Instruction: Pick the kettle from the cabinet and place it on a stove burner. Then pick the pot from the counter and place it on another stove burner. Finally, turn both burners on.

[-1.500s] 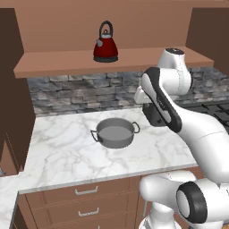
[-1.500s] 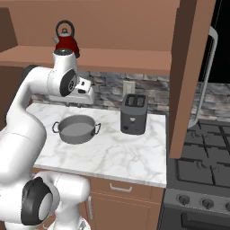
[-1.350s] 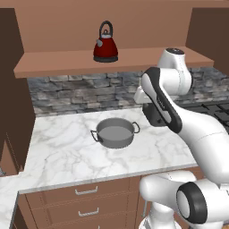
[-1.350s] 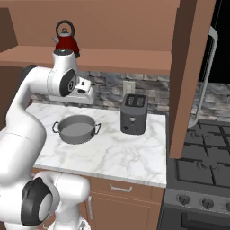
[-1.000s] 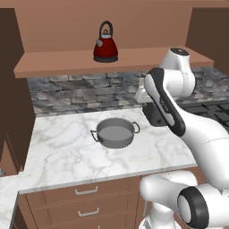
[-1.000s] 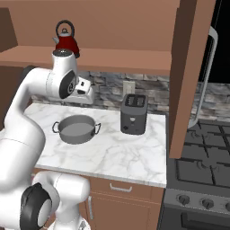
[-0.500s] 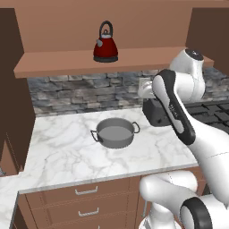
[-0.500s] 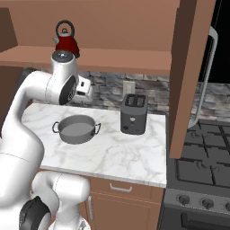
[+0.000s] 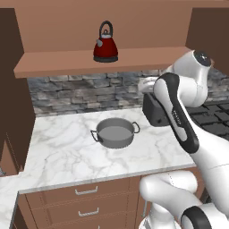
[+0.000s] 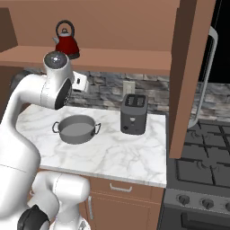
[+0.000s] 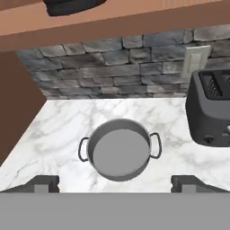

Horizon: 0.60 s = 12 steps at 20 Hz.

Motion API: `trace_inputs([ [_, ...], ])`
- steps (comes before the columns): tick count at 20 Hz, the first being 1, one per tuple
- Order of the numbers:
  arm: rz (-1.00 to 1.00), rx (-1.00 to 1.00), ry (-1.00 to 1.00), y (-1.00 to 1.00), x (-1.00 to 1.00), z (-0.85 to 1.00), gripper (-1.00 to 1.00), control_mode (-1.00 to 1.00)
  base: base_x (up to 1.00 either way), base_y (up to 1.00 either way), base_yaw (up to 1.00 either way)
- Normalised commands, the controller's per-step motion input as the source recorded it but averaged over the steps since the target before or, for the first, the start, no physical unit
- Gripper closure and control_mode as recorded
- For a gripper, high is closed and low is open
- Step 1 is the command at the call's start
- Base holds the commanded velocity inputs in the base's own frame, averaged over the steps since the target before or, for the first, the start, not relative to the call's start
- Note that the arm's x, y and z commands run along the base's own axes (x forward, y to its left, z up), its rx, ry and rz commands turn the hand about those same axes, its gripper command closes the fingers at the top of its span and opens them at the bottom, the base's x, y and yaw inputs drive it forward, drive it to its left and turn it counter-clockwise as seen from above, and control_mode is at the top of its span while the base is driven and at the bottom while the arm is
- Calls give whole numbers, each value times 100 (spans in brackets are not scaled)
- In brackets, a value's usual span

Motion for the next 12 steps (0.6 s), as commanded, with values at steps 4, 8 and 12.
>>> trace_inputs([
  [4,0,0,-23,20,0,32,-100,-100,0,0,0],
  [8,0,0,-24,18,-1,35,-100,-100,0,0,0],
  [12,0,0,-25,20,-4,40,-100,-100,0,0,0],
])
